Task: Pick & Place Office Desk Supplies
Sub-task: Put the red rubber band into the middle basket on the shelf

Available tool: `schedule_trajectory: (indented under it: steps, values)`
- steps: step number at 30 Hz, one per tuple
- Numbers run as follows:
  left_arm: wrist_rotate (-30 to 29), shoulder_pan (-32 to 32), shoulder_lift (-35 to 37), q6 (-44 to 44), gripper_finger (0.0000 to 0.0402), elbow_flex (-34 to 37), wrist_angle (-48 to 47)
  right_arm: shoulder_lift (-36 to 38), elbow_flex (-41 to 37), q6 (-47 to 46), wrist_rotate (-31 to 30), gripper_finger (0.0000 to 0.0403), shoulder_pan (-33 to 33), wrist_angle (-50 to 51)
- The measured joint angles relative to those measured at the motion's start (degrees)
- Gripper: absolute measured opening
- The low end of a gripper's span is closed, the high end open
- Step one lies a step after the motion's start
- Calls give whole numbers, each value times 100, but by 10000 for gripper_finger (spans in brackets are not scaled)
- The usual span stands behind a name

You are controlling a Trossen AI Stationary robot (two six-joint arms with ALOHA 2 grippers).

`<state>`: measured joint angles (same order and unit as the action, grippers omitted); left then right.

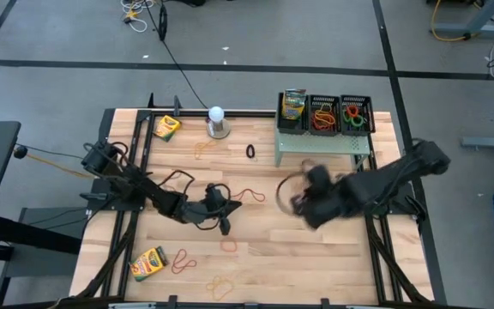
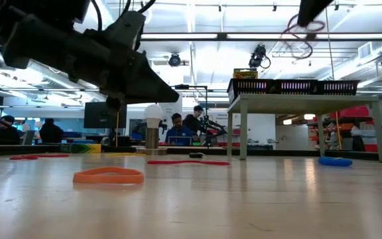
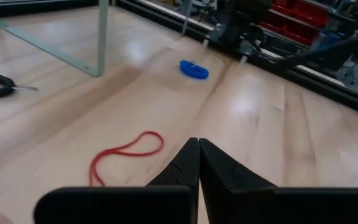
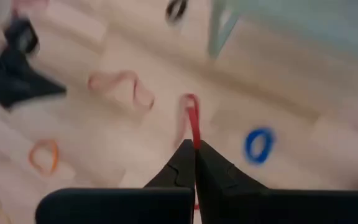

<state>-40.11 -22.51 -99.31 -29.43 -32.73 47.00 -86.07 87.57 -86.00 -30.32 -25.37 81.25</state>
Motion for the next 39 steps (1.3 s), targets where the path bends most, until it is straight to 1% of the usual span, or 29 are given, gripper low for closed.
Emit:
schedule_trajectory:
  steps: [2,4,6,10,13,15,17,20,23,27,29,31,35,37,39]
  values:
    - [0,87,0,38,8,0,-2,350,133,232,-258,0,280,391]
    - [-25,184,0,32,9,0,11,682,227,468,-512,0,705,783]
    - [-31,281,0,3,9,0,34,972,241,932,-757,1,1223,895]
    - [-41,449,0,-94,9,0,177,1322,210,2387,-960,2,2554,785]
    - [-295,502,0,-52,10,-1,359,1339,206,3654,-960,2,3667,544]
    - [-567,528,2,7,10,-4,408,1334,206,4507,-830,3,4344,194]
    - [-779,547,2,37,10,-4,416,1309,206,5216,-576,3,4946,-259]
    - [-960,614,2,-6,10,-4,416,1187,206,5910,-218,3,5641,-691]
    - [-1006,688,2,-113,10,-4,419,1001,206,6420,238,4,6144,-956]
    - [-996,750,2,-155,9,-4,420,688,206,6714,588,4,6469,-1032]
    - [-774,801,10,-280,6,-4,420,531,204,6745,688,4,6524,-963]
    - [-294,876,30,-258,5,-4,431,416,204,6652,714,4,6536,-842]
    - [555,1046,42,118,5,-1,528,167,204,6225,812,4,6533,-762]
    - [1127,1153,48,225,5,0,759,13,204,5943,873,4,6533,-720]
    - [1869,1237,48,442,5,0,1017,-155,204,5757,956,4,6533,-703]
